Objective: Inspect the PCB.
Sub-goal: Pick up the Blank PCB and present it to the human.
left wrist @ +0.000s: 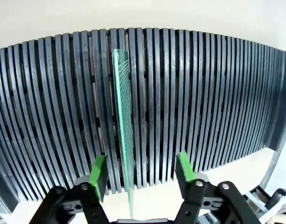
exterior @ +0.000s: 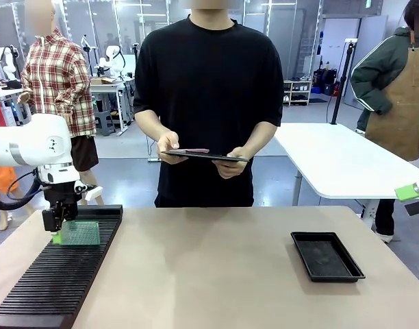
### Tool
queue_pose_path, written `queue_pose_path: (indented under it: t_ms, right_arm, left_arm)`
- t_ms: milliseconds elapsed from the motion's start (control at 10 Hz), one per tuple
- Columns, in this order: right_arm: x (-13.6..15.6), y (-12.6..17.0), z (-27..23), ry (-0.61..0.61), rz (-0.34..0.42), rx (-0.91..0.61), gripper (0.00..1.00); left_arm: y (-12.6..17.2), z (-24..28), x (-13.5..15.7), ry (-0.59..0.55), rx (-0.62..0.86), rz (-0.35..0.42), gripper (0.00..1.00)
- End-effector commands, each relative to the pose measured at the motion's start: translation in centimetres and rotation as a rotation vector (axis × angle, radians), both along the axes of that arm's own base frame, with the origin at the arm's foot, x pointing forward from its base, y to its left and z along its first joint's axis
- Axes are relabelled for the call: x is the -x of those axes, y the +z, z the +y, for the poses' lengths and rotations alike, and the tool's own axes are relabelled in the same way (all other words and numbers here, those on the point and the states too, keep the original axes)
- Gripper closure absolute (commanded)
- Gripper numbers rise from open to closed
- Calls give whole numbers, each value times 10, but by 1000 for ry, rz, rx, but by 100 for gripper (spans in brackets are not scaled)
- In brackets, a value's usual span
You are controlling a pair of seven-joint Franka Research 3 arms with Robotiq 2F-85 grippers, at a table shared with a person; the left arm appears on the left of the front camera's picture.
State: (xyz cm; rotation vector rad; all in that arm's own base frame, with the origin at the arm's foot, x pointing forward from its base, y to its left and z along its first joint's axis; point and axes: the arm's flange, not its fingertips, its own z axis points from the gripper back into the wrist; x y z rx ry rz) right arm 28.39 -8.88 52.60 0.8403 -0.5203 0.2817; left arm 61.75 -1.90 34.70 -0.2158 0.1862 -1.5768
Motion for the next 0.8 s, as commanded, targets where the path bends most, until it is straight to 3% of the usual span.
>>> queue_pose_path:
  t_ms: [0, 300, 700]
  right_arm:
    - [-1, 0, 0, 10, -16, -13, 0]
    - [-1, 0, 0, 10, -16, -13, 0]
    - [-1, 0, 0, 10, -16, -13, 0]
  left_arm:
    - [3, -2, -12, 33, 16, 36, 100]
    - [1, -2, -12, 32, 16, 39, 97]
    - [5, -1, -11, 37, 6, 39, 100]
